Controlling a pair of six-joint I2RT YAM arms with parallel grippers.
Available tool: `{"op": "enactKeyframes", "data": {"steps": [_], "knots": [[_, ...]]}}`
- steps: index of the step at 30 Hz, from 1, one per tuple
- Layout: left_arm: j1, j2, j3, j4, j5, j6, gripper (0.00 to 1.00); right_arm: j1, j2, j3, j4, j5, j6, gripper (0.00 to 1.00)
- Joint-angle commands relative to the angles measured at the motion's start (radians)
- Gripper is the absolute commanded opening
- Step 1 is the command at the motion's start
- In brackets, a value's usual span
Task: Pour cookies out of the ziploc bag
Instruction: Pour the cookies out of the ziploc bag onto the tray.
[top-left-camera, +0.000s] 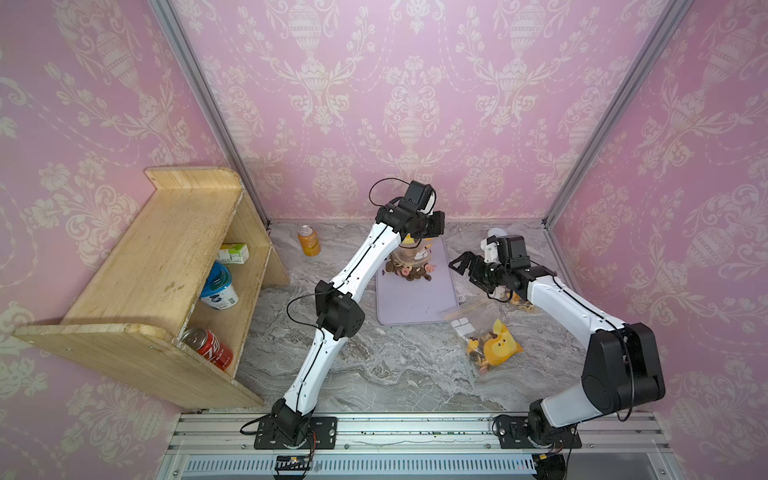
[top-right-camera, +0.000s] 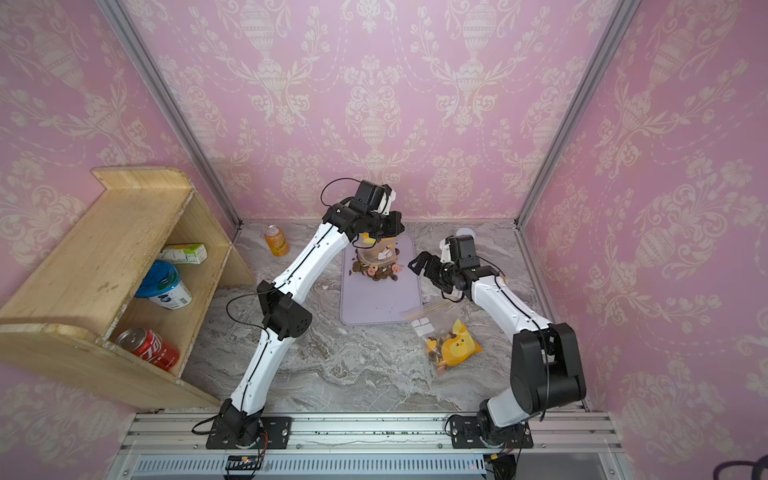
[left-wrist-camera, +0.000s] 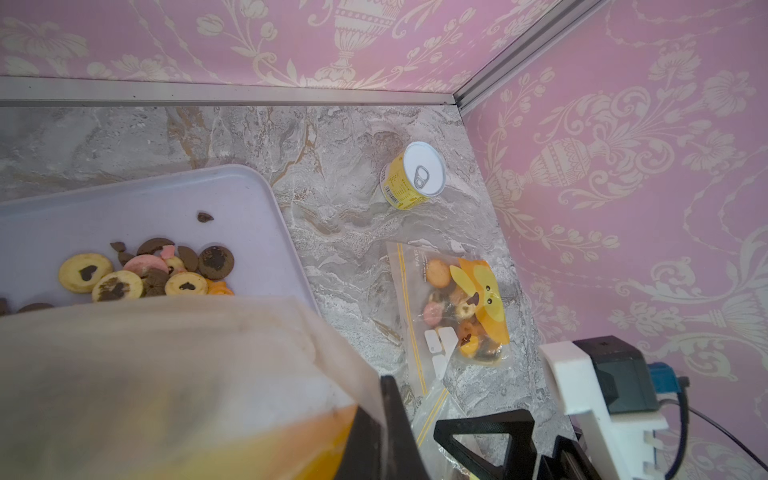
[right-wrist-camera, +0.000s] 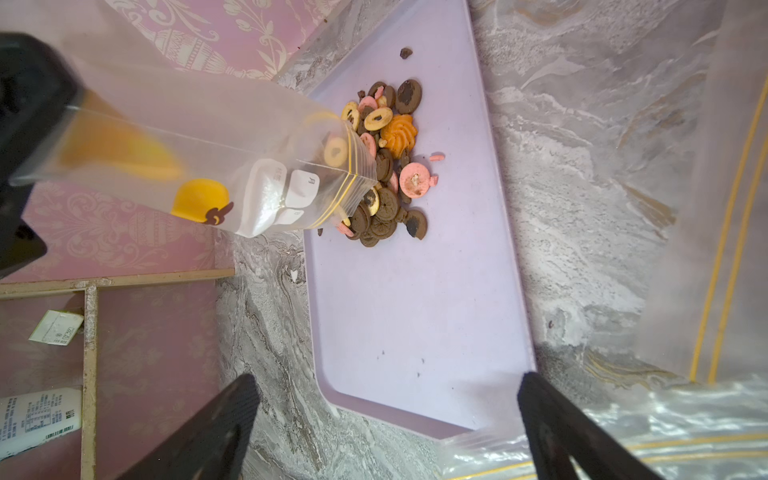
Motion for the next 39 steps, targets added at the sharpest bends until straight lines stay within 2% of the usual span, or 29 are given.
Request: {"op": "enactKeyframes", "data": {"steps": [1, 14, 23, 39], "knots": [[0.009, -0.059, 0.024, -0.035, -0.038, 0.038, 0.0, -0.002, -0.025, -0.011, 0.012, -0.007, 0.013, 1.0], [0.018, -0.078, 0.019, -0.1, -0.132, 0.1, 0.0, -0.003, -0.03, -0.015, 0.013, -0.008, 0.015, 1.0], [0.018, -0.073, -0.103, -0.063, -0.154, 0.123, 0.0, -0.002, -0.034, -0.025, 0.013, -0.007, 0.012, 1.0], [0.02, -0.042, -0.17, -0.07, -0.175, 0.162, 0.0, -0.004, -0.039, -0.028, 0.011, -0.006, 0.017, 1.0]]}}
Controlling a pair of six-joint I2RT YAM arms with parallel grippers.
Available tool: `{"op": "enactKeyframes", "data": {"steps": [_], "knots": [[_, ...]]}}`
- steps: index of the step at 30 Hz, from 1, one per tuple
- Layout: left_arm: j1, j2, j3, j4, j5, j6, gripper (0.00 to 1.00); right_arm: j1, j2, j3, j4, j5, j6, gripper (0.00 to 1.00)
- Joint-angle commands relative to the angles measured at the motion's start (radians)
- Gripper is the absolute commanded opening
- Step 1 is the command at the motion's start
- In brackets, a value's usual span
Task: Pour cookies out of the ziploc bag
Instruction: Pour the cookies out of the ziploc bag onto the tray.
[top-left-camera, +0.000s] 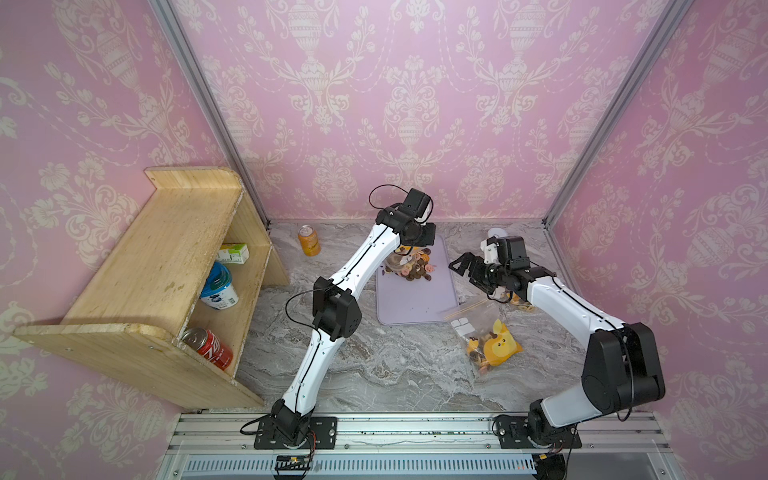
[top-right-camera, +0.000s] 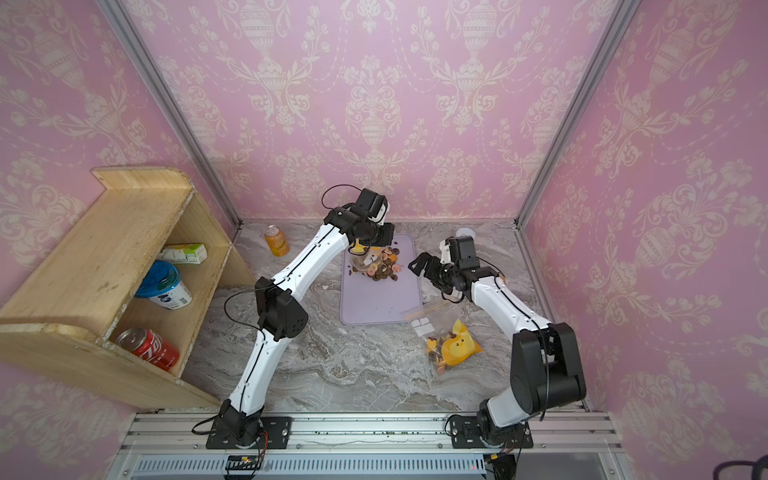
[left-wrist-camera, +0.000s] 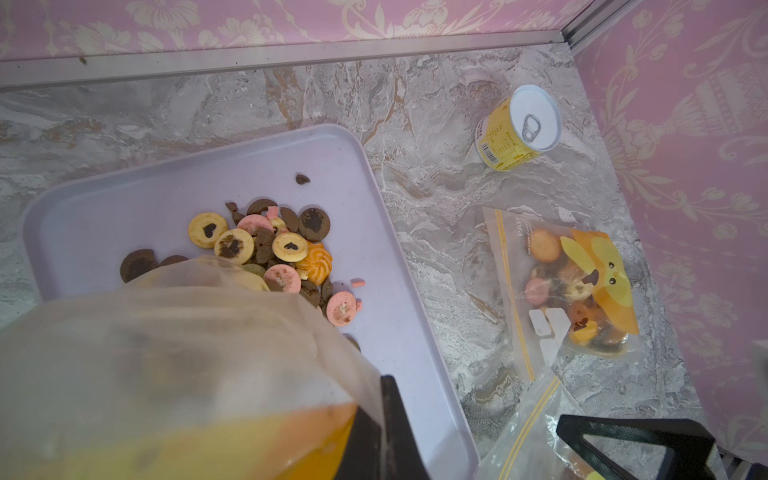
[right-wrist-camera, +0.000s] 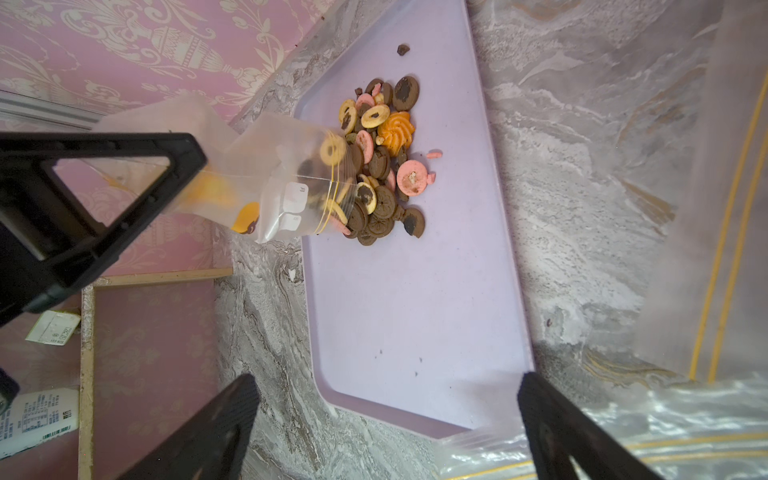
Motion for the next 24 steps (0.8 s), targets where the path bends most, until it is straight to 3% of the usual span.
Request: {"op": "enactKeyframes", "data": {"steps": [1, 10, 24], "knots": [[0.007, -0.006, -0.001, -0.015, -0.024, 0.029, 0.0, -0.004, -0.04, -0.017, 0.005, -0.006, 0.016, 1.0], [0.007, -0.059, 0.077, -0.044, -0.008, 0.01, 0.0, -0.004, -0.042, -0.012, 0.008, -0.009, 0.016, 1.0], [-0.001, -0.131, 0.079, -0.032, 0.007, -0.02, 0.0, -0.005, -0.08, -0.036, 0.077, -0.049, 0.034, 1.0]]}}
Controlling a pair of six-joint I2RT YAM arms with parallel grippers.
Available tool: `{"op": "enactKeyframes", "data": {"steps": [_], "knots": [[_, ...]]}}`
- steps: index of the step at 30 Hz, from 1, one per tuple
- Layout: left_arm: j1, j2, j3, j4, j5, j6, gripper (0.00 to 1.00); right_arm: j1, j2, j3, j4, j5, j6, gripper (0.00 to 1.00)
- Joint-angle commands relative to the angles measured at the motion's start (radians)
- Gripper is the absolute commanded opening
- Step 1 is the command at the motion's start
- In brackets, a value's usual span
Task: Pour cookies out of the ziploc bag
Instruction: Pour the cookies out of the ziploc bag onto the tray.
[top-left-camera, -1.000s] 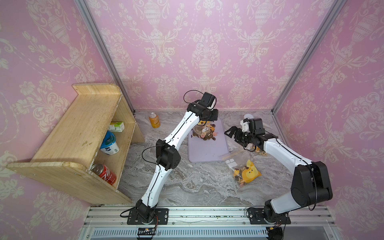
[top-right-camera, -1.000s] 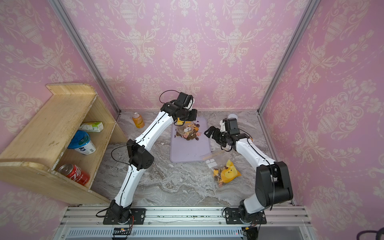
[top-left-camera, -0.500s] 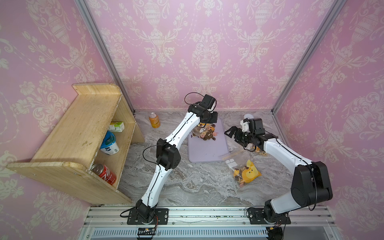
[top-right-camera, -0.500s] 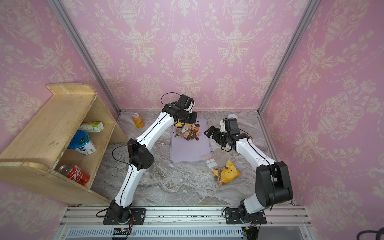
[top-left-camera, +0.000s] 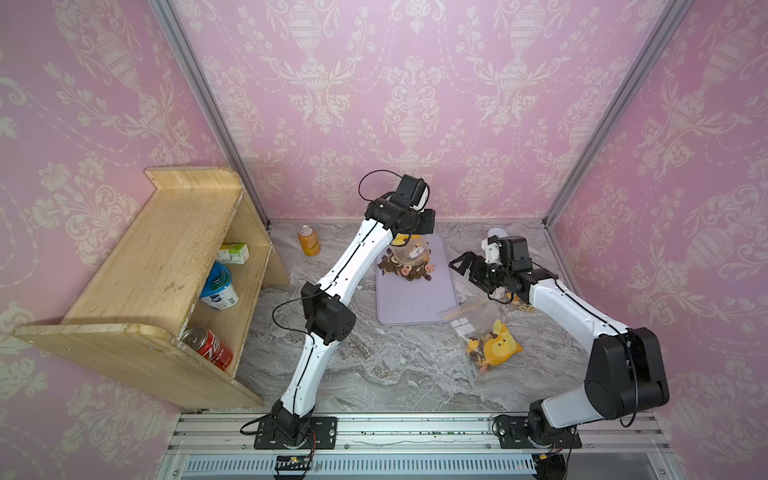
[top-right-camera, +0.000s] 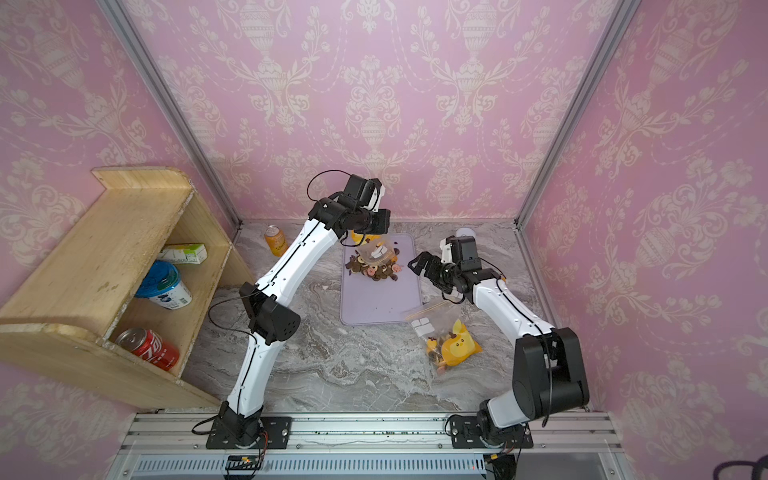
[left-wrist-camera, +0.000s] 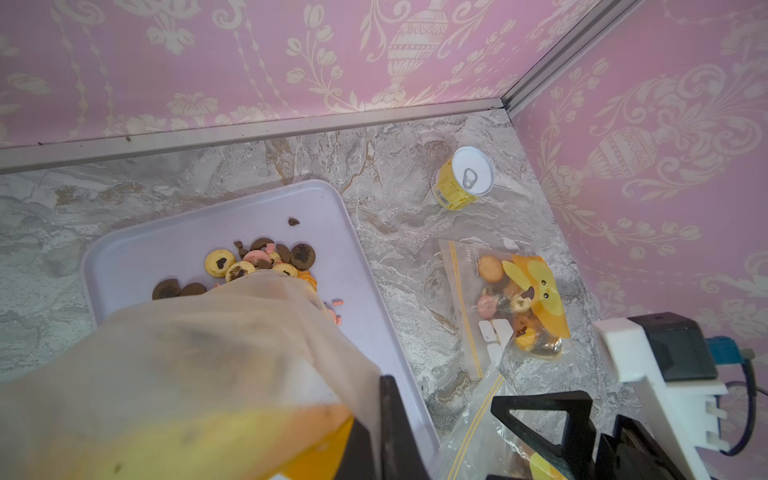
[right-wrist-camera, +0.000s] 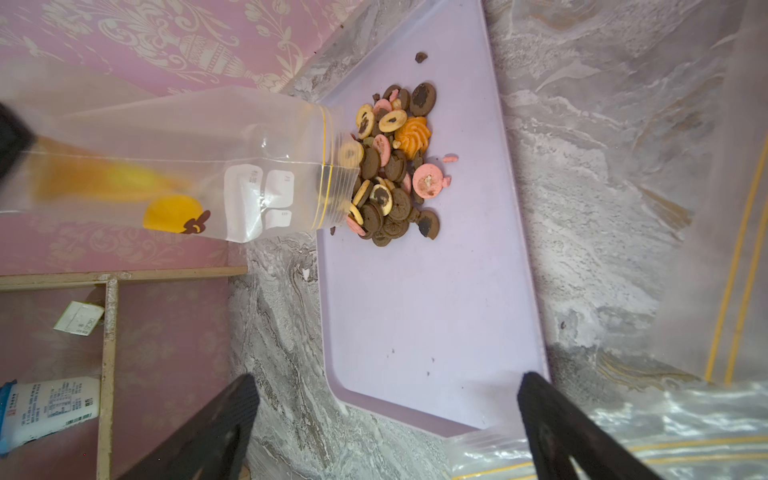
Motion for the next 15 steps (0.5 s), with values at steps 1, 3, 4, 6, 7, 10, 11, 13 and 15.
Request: {"op": "enactKeyframes", "data": {"steps": [1, 3, 4, 6, 7, 10, 11, 13, 15], "knots": [[0.0, -0.02, 0.023, -0.017, 0.007, -0.013, 0.0, -0.004, -0.04, -0.01, 0.035, -0.022, 0.017, 1.0], [0.0, -0.005, 0.022, -0.017, 0.013, -0.018, 0.0, -0.004, -0.044, -0.011, 0.028, -0.019, 0.014, 1.0], [-0.002, 0.004, 0.021, -0.019, 0.015, -0.019, 0.0, -0.004, -0.046, -0.011, 0.024, -0.018, 0.012, 1.0], [-0.007, 0.021, 0.018, -0.016, 0.01, -0.016, 0.0, -0.004, -0.049, -0.012, 0.017, -0.015, 0.006, 1.0], [-0.01, 0.031, 0.016, -0.017, 0.006, -0.012, 0.0, -0.004, -0.051, -0.013, 0.014, -0.015, 0.006, 1.0], [-0.017, 0.065, 0.016, -0.015, 0.005, -0.008, 0.0, -0.005, -0.051, -0.013, 0.003, -0.017, -0.001, 1.0], [-0.018, 0.078, 0.016, -0.016, 0.009, -0.009, 0.0, -0.005, -0.053, -0.014, 0.002, -0.018, -0.003, 1.0], [-0.02, 0.095, 0.016, -0.017, 0.014, -0.009, 0.0, -0.005, -0.058, -0.017, -0.001, -0.018, -0.004, 1.0], [-0.022, 0.109, 0.014, -0.022, 0.013, -0.006, 0.0, -0.006, -0.063, -0.02, -0.004, -0.017, -0.005, 1.0]]}}
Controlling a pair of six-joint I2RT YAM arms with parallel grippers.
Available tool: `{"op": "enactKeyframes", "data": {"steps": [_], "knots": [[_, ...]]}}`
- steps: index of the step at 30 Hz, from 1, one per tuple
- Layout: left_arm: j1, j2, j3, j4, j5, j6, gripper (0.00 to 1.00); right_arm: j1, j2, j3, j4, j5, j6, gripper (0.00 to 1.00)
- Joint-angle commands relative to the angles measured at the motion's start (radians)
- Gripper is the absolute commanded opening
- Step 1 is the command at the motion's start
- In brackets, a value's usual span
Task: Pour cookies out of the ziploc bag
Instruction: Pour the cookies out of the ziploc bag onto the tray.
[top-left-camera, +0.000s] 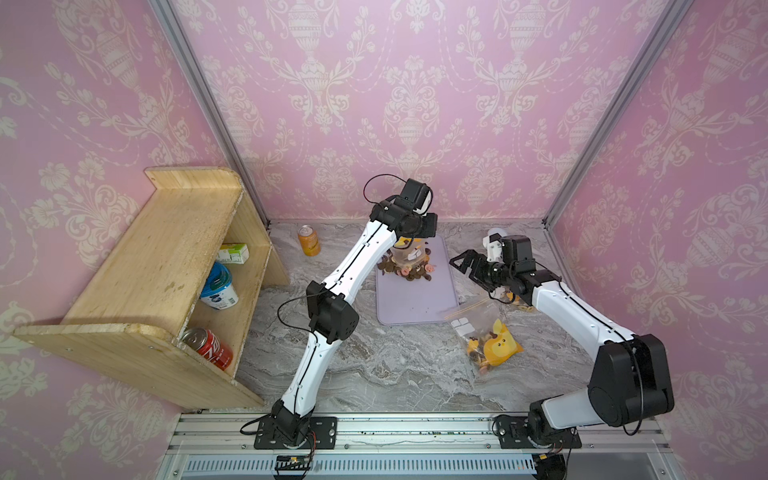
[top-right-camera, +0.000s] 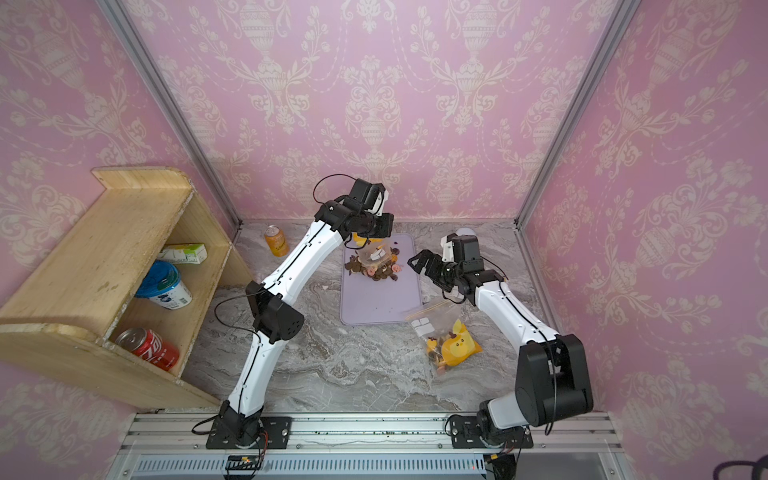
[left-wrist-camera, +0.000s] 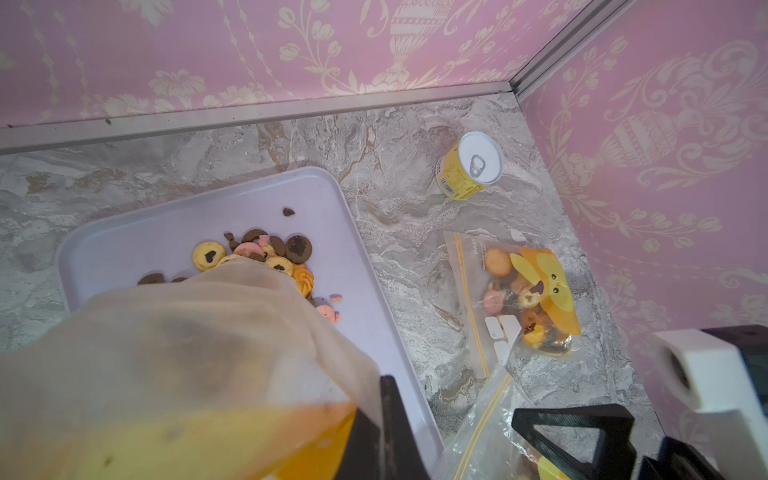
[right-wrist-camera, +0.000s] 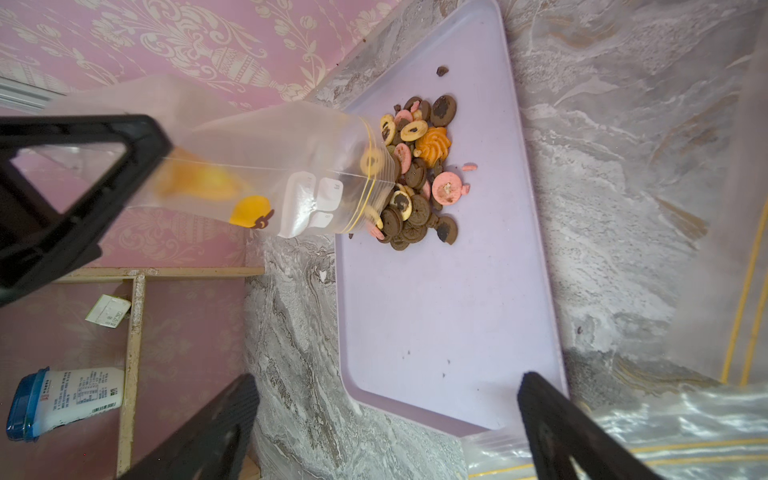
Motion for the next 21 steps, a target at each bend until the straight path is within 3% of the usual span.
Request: {"op": "enactKeyframes", "data": {"steps": [1, 21], "knots": [[-0.008, 0.048, 0.008, -0.024, 0.01, -0.004, 0.0, -0.005, -0.042, -0.016, -0.018, -0.009, -0.011, 1.0], [-0.007, -0.102, 0.058, -0.073, -0.002, -0.003, 0.0, -0.011, -0.102, -0.002, -0.054, 0.011, -0.006, 1.0]]}}
